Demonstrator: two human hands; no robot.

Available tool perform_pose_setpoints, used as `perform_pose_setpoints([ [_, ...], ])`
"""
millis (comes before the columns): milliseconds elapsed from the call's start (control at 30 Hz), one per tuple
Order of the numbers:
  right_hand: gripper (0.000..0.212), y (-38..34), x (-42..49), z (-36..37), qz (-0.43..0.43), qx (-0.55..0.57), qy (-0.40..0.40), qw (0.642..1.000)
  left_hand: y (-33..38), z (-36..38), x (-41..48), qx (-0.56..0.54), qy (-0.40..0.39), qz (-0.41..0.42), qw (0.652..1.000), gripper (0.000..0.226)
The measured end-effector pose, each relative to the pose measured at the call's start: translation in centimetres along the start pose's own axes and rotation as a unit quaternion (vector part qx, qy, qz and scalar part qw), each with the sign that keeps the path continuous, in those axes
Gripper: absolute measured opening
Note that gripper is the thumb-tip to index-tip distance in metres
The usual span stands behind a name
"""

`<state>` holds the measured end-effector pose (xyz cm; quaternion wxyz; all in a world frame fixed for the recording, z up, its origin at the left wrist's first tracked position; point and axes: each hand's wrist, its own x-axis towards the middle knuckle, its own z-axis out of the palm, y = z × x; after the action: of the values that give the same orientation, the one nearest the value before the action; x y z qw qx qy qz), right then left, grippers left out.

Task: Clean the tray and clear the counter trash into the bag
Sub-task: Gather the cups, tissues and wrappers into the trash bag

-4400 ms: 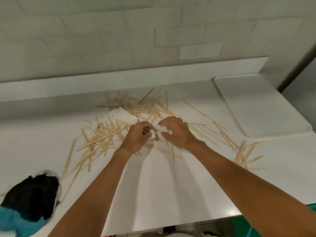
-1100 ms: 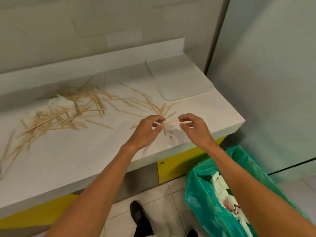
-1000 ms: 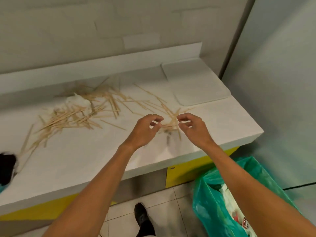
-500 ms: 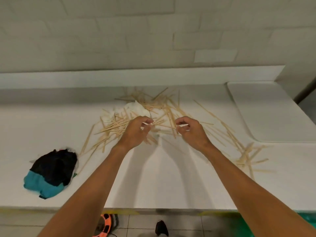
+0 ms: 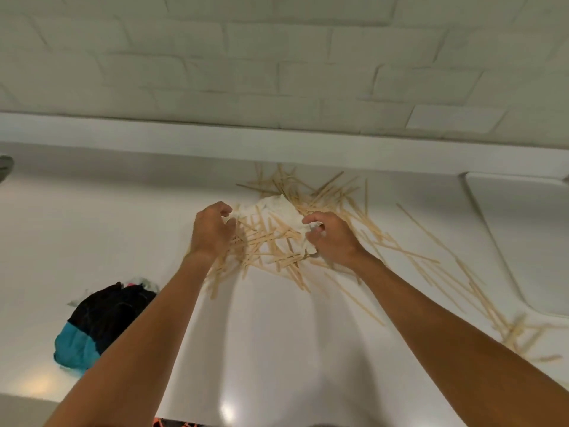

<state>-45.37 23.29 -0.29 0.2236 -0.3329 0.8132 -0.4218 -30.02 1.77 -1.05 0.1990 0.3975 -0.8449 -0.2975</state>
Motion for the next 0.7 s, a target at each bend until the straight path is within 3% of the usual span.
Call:
perform_pose_setpoints([
  [233,0.037,0.2,4.4,1.6,0.010,-0.128,-0.080,0.988,-1.1,1.1,2.1,0.109,-0.034,-0.035,0.993,0.036],
  [333,0.039,0.0,5.0,2.1,0.010,-0.138,-0.088,0.987,-1.0,1.2,2.1,0.136,-0.014,-0.041,0.990,0.014],
  [533,0.033,-1.2,4.6,1.4,-0.023,-0.071,0.013,0.997,-0.7,0.1,2.6,-0.044,0.014,-0.053,0.998,0.009],
  [700,0.027,-2.1,4.0,0.2,-0.043,-0.021,0.076,0.996,1.4,-1.6,2.6,-0.182,0.070,-0.061,0.979,0.008],
])
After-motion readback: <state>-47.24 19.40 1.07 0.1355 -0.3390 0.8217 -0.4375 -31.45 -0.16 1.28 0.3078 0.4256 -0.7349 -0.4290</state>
